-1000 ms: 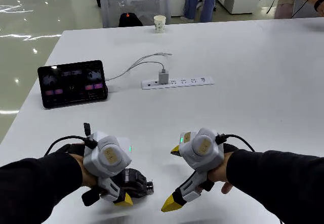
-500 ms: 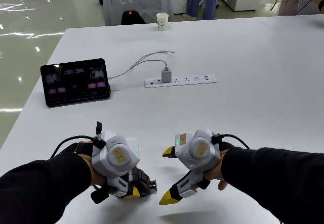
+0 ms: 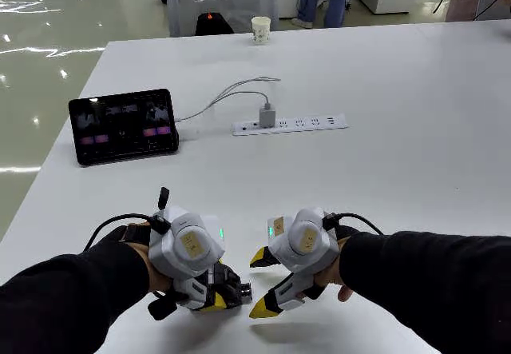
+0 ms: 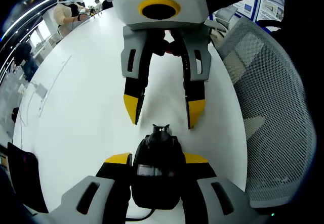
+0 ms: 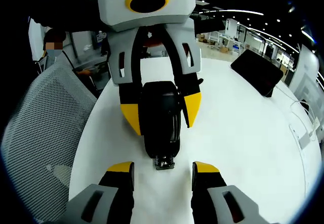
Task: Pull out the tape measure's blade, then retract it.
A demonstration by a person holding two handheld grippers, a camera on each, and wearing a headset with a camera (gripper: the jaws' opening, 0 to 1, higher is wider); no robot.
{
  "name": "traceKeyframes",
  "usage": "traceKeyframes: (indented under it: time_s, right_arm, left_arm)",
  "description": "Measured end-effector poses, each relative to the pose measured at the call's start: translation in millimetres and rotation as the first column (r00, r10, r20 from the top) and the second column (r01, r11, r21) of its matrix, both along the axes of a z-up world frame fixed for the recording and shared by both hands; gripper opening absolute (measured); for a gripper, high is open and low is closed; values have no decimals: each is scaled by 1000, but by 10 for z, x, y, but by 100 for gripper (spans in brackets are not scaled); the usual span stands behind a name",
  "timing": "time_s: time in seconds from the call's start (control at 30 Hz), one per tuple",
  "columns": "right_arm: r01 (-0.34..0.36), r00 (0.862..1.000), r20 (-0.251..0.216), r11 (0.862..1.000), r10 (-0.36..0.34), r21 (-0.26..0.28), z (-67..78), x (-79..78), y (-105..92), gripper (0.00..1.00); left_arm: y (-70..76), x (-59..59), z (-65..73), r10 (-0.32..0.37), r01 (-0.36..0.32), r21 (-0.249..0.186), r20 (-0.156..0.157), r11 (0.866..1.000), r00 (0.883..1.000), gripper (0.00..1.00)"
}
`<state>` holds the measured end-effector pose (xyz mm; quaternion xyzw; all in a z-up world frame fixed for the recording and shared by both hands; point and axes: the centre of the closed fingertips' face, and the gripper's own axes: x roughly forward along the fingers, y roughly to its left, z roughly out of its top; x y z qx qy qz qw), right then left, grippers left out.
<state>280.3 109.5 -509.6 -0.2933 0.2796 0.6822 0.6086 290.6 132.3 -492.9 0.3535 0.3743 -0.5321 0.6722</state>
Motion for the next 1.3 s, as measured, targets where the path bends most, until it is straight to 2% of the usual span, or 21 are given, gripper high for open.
traceKeyframes:
  time_s: [0.1, 0.37, 0.5, 0.63, 0.8, 0.97, 1.3]
  right_arm:
    - [-2, 1000, 21, 1000, 2, -5, -30, 30, 25, 37]
    - [-23, 999, 36, 999, 24, -27, -96, 48, 57, 25]
    - [-15, 999, 28, 999, 16, -37, -137, 46, 76, 22]
    - [-41, 999, 32, 999, 42, -32, -135, 29, 103, 14]
    - [-65, 997, 36, 997, 66, -50, -116, 18, 97, 13]
    - [-51, 998, 28, 997, 52, -51, -115, 11, 85, 11]
    - [-21, 1000, 8, 999, 21, -34, -124, 13, 64, 10]
  left_arm:
    - [3, 3, -4, 0, 0, 0, -3, 1000, 1000, 32]
    - [-3, -5, -4, -1, 1, -4, -1, 1000, 1000, 32]
    - [-3, -6, 1, 2, -2, -20, -5, 1000, 1000, 32]
    - [-6, -11, -2, -3, 3, -18, -4, 1000, 1000, 32]
    - [-13, -18, -3, -4, 4, -24, -4, 1000, 1000, 32]
    - [-15, -15, -1, 3, -3, -25, -4, 1000, 1000, 32]
    - [-10, -2, 18, 26, -26, -73, -5, 997, 1000, 32]
